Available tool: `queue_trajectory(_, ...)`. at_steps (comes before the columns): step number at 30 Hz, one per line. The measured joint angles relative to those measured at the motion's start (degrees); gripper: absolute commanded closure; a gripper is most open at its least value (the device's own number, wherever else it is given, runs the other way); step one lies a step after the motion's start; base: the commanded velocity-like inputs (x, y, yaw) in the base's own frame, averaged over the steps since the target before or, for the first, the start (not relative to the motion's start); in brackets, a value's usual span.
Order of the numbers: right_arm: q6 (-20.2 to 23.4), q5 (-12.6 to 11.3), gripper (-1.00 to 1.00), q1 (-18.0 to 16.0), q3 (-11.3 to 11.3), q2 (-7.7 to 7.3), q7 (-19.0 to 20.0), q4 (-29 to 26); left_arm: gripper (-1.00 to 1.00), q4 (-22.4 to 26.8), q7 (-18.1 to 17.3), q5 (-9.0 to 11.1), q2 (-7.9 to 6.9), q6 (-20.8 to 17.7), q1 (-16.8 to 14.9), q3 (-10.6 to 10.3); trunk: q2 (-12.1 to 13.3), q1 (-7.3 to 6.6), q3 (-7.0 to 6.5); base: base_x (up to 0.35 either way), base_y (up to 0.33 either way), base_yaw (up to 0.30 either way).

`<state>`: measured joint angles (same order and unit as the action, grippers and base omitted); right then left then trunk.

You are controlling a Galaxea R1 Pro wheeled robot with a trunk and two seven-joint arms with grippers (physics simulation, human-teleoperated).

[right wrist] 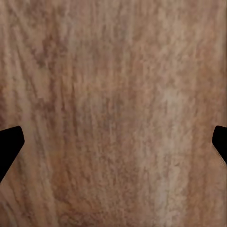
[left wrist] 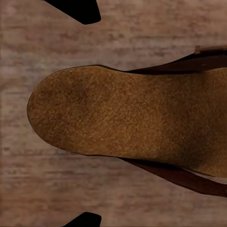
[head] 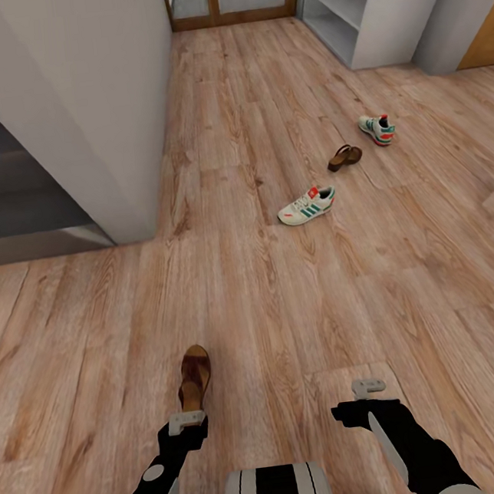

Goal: Pick up the two gym shoes and the two sandals from the corridor floor and place them onto the hallstand (shoe rack) in the corridor, making sure they are on the rack and not on the floor. Arrange them so the two gym shoes are next to each other and the two sandals are next to each other.

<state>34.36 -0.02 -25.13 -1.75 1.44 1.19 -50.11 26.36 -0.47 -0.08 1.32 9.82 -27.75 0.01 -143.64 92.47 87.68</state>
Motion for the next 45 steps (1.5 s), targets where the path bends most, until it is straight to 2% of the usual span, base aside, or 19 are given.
queue_trajectory(16,0.0,0.0,-1.0,0.0,0.0,0.0,0.0,0.0,-1.0,0.04,0.0,-0.06,0.02,0.02,0.0,-0.01,0.0,0.01,0.12,0.007,0.0,0.0)
queue_trajectory(26,0.0,-0.01,-1.0,0.0,0.0,0.0,0.0,0.0,-1.0,0.04,0.0,-0.07,0.0,0.02,0.0,-0.01,-0.13,0.27,3.06,0.0,0.0,0.0)
queue_trajectory(38,0.0,0.01,-1.0,0.0,0.03,0.0,0.0,0.0,-1.0,0.04,0.0,-0.08,0.0,0.02,0.0,0.0,-0.13,0.27,3.17,0.0,0.0,0.0)
queue_trajectory(45,0.0,0.0,-1.0,0.0,0.0,0.0,0.0,0.0,-1.0,0.04,0.0,-0.07,0.0,0.02,0.0,0.0,-0.21,0.42,4.91,0.0,0.0,0.0)
